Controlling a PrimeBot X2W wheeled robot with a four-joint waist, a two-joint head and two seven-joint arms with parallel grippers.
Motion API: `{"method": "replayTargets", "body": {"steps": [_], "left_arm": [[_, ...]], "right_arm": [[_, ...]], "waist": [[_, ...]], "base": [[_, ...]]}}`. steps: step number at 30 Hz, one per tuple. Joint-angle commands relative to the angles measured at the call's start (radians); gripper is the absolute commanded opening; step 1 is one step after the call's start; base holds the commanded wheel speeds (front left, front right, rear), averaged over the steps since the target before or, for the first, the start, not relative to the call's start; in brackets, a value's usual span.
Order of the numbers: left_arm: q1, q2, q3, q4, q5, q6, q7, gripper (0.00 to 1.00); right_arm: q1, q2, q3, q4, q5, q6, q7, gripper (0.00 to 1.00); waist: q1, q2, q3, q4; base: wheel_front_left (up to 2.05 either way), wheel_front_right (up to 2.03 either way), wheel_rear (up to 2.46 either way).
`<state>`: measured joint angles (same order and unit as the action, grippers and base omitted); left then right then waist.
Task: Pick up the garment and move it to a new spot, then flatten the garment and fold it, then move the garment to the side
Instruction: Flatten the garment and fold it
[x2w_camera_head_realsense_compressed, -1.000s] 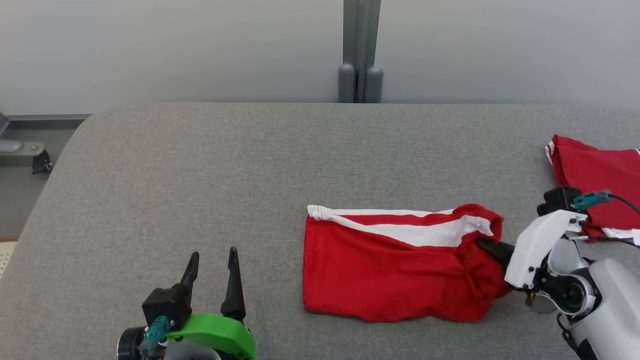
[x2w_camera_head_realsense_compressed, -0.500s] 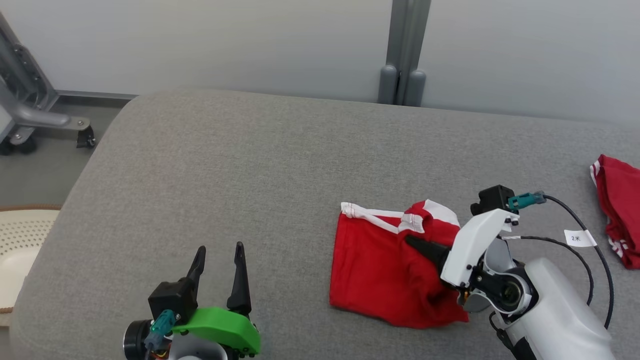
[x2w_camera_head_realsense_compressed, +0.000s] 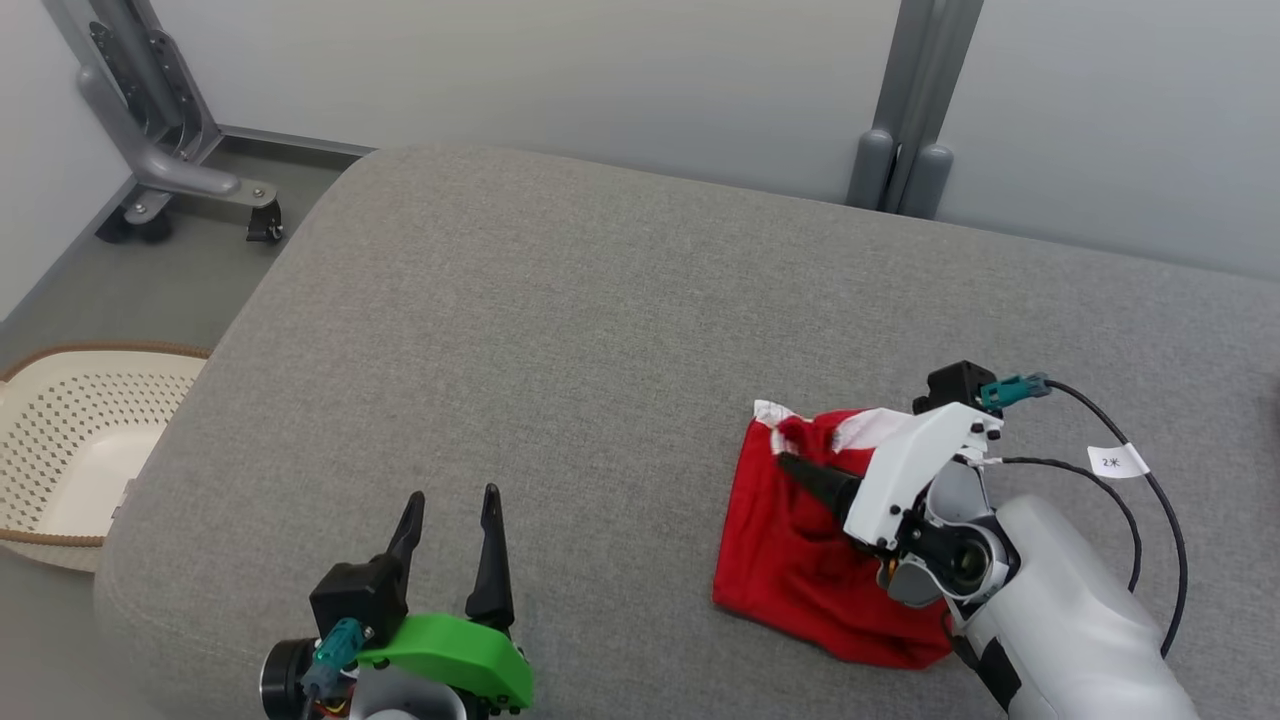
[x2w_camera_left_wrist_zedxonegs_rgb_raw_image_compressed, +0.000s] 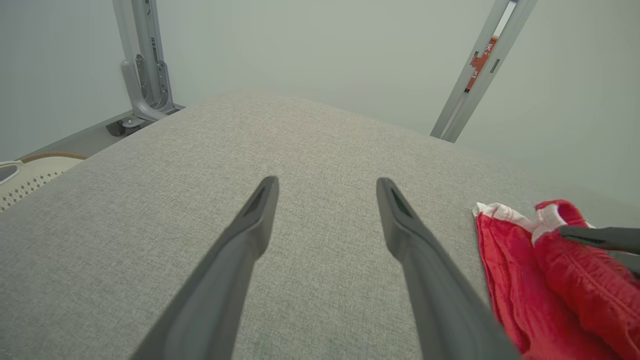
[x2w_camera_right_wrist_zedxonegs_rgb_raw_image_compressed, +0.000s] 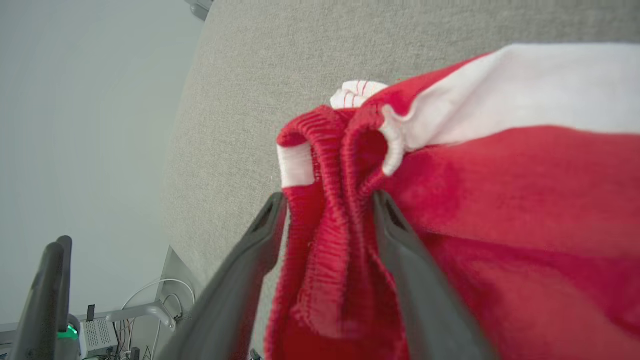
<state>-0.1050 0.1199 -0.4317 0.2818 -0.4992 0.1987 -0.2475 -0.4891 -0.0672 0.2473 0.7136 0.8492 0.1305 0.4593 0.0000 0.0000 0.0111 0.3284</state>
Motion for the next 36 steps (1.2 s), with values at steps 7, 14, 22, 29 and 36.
{"method": "replayTargets", "body": {"steps": [7,14,22,29,36], "left_arm": [[-0.017,-0.004,0.001,0.01,-0.007,-0.003,-0.008,1.0],[-0.029,0.0,0.0,0.013,-0.001,-0.009,-0.011,1.0],[-0.075,-0.008,-0.012,0.037,0.0,-0.033,-0.013,1.0],[-0.086,-0.01,-0.004,0.07,-0.008,-0.058,-0.017,1.0],[-0.027,0.001,0.028,0.073,-0.012,-0.068,-0.017,1.0]], "right_arm": [[-0.068,0.013,0.009,0.041,0.058,0.0,-0.062,1.0],[-0.092,-0.016,0.056,-0.036,0.035,0.0,-0.18,1.0],[-0.029,-0.115,0.055,-0.099,-0.11,0.0,-0.416,1.0],[0.114,-0.155,-0.032,-0.159,-0.23,0.0,-0.591,1.0],[0.3,-0.107,-0.164,-0.281,-0.373,0.0,-0.689,1.0]], "waist": [[0.0,0.0,-0.001,-0.003],[0.0,0.0,-0.01,-0.044],[0.0,0.0,-0.024,-0.124],[0.0,0.0,-0.034,-0.184],[0.0,0.0,-0.054,-0.22]], "base": [[0.0,0.0,0.0],[0.0,0.0,0.0],[0.0,0.0,0.0],[0.0,0.0,0.0],[0.0,0.0,0.0]]}}
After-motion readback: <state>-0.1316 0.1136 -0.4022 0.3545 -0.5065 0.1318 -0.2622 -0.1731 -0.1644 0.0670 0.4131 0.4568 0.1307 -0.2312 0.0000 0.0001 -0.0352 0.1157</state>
